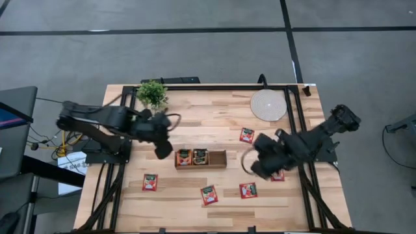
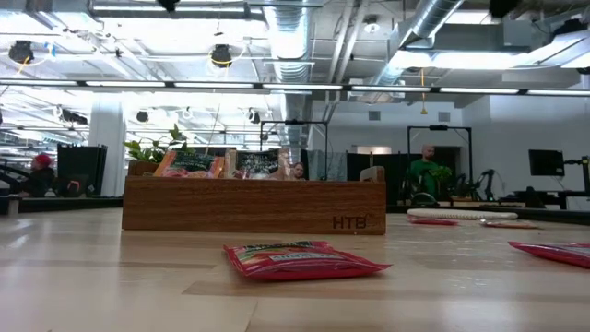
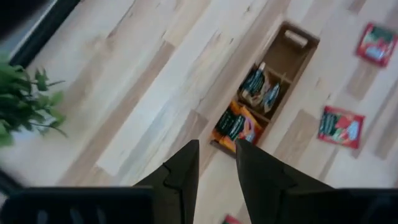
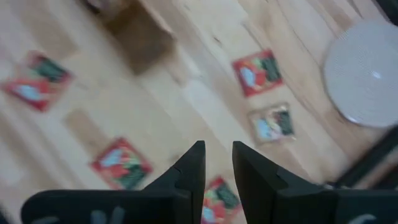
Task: Pick & Place Tea
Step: Put the brown tea bag into the middle section of the wooden organizer
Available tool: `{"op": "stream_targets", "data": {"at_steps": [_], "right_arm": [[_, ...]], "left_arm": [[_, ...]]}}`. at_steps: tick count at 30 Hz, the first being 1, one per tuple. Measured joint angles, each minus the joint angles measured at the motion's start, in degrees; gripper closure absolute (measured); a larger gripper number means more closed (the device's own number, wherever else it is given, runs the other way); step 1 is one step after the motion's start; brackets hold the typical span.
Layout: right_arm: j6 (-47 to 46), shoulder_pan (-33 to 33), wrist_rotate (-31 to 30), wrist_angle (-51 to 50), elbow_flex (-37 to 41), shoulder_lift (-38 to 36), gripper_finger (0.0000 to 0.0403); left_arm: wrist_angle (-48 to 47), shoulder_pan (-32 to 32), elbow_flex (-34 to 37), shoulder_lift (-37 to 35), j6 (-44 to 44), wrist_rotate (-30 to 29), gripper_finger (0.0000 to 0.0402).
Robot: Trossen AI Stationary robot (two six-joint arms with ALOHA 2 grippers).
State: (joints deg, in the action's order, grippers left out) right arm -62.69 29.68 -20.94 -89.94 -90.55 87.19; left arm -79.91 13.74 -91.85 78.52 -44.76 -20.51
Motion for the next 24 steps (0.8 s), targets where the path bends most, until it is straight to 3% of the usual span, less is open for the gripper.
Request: {"op": "stream_targets", "data": {"at_steps": [6,10,17,24], "right_arm": [[9.94,-12.04,7.37,1.91,9.91,-3.12,0.0331],[16.91,-20.34,11.6,9.72,17.89,-7.59,0.0331],[27.8,-37.97,21.85,20.14,30.71,-12.1,0.0331],[35.06,-49.29,24.73,20.51,36.33,-11.79,0.0302]], "left_arm": [[10.23,0.15,14.82,-13.25,-2.11,-0.53,0.0303],[12.11,0.15,20.68,-19.54,-1.23,-3.42,0.0303],[12.84,0.13,25.5,-27.03,-0.99,-5.11,0.0303],[13.2,0.13,27.12,-31.01,-0.78,-5.16,0.0303]]}}
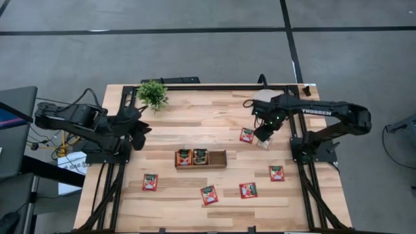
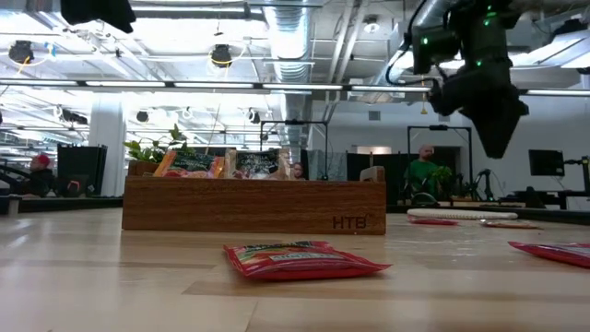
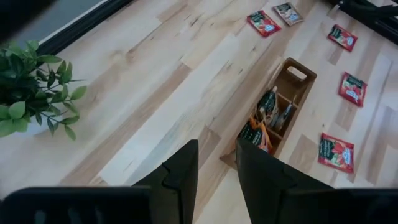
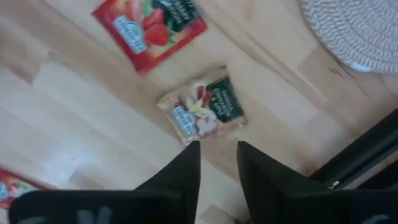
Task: Pick & Place Tea
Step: Put the brown tea bag into the middle section of the wooden organizer
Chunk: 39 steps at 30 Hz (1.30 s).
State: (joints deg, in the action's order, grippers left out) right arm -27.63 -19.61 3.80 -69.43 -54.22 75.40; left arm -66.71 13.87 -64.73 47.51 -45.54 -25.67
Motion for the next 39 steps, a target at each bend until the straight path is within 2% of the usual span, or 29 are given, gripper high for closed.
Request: {"op": "stream_targets", "data": {"at_steps": [6,10,16,22,34,39], "right_arm": [[1.4,-3.64,0.76,1.64,2.59,0.02,0.024],[2.02,-4.49,0.92,4.0,5.59,0.02,0.0221],[0.43,-6.33,1.32,7.9,10.84,0.07,0.0231],[-0.42,-8.9,2.33,11.36,12.77,1.38,0.024],[3.37,-9.32,4.49,15.44,12.53,16.31,0.023],[5.3,-9.47,4.98,14.97,11.91,18.69,0.0236]], "left_arm": [[0.88,0.0,0.09,-0.35,0.02,0.04,0.0303],[0.91,0.0,0.09,-0.21,0.02,0.07,0.0303],[1.45,0.0,0.11,0.12,0.03,-0.02,0.0303],[5.02,0.0,0.11,0.16,1.35,-0.66,0.0303],[5.63,0.0,0.11,1.76,1.02,-1.09,0.0303],[5.71,-0.02,0.11,3.03,1.01,-1.07,0.0303]]}}
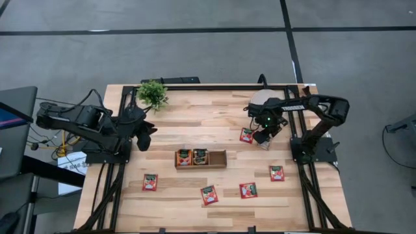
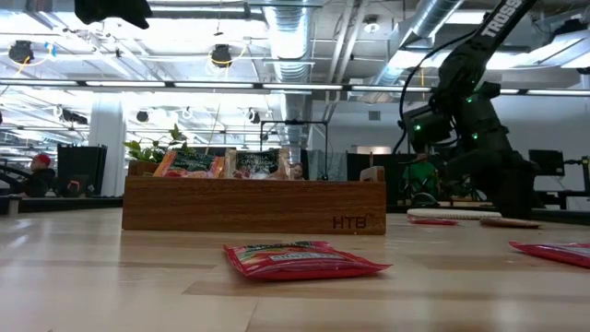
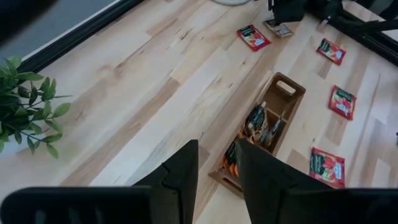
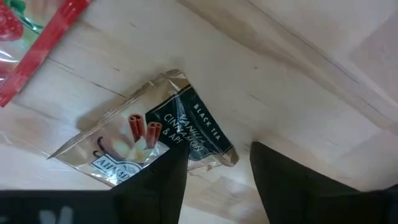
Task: Pick & Place Tea
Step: Put the brown tea bag into the middle section of the wooden organizer
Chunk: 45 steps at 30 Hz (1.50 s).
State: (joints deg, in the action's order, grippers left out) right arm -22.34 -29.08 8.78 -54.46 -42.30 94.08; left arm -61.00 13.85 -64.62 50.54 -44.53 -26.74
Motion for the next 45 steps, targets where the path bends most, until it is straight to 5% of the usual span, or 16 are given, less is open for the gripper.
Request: {"op": "stream_targets", "data": {"at_steps": [21,37,45], "right_arm": [[0.36,0.2,-1.42,-1.28,0.31,-4.73,0.0399],[0.41,4.82,-2.78,-3.04,0.24,-4.85,0.0393],[1.01,5.55,-3.69,-3.38,0.15,-8.19,0.0328]], "left_arm": [[2.47,0.0,-0.04,4.35,1.67,1.14,0.0303],[3.89,0.0,-0.02,8.76,3.7,5.46,0.0303],[4.6,0.0,-0.02,9.1,4.67,5.72,0.0303]]}}
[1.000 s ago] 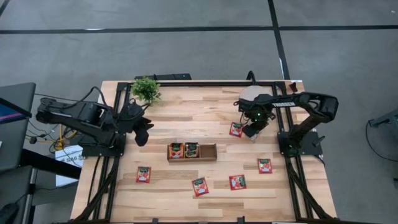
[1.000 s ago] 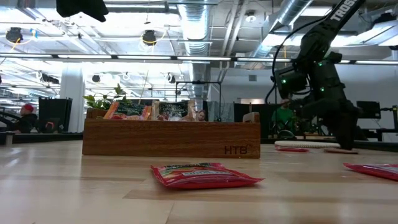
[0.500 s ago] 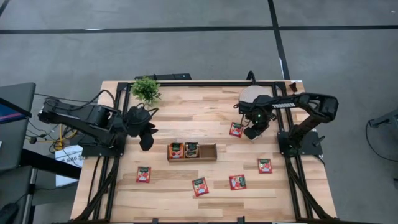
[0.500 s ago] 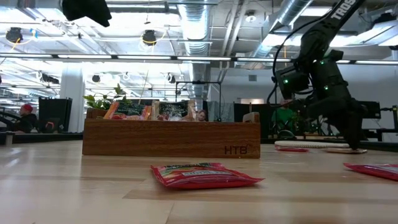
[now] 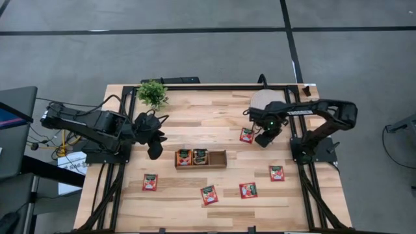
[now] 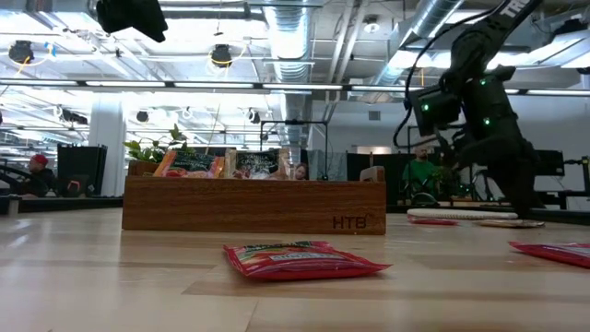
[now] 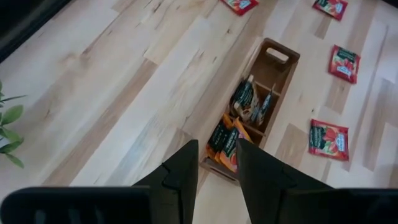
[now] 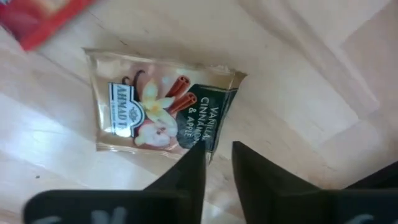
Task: Pick & Place Tea
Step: Put the brown tea bag into the middle section of the wooden organizer
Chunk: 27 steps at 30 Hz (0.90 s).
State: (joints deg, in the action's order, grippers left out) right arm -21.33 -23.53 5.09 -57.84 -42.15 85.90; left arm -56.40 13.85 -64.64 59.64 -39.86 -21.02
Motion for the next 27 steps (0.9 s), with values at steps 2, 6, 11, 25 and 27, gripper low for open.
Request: {"op": "stream_targets", "data": {"at_steps": [2,6,11,25,27], "right_arm": [[-1.07,0.0,-1.17,-0.35,0.0,-1.7,0.0309],[-4.43,0.28,-3.49,0.3,0.0,-4.82,0.0278],[-6.72,1.28,-4.83,0.86,0.15,-4.17,0.0264],[-6.75,3.02,-3.09,2.28,2.45,5.45,0.0279],[-6.75,3.02,-2.86,2.47,2.48,5.36,0.0293]], "left_arm": [[0.0,0.0,0.0,-0.04,0.0,-0.02,0.0303],[0.0,0.0,0.0,-0.02,0.0,-0.02,0.0303],[0.02,0.0,0.0,-0.02,0.0,-0.02,0.0303],[0.02,0.0,0.0,-0.02,0.0,-0.02,0.0303],[0.02,0.0,0.0,-0.04,0.0,-0.02,0.0303]]}}
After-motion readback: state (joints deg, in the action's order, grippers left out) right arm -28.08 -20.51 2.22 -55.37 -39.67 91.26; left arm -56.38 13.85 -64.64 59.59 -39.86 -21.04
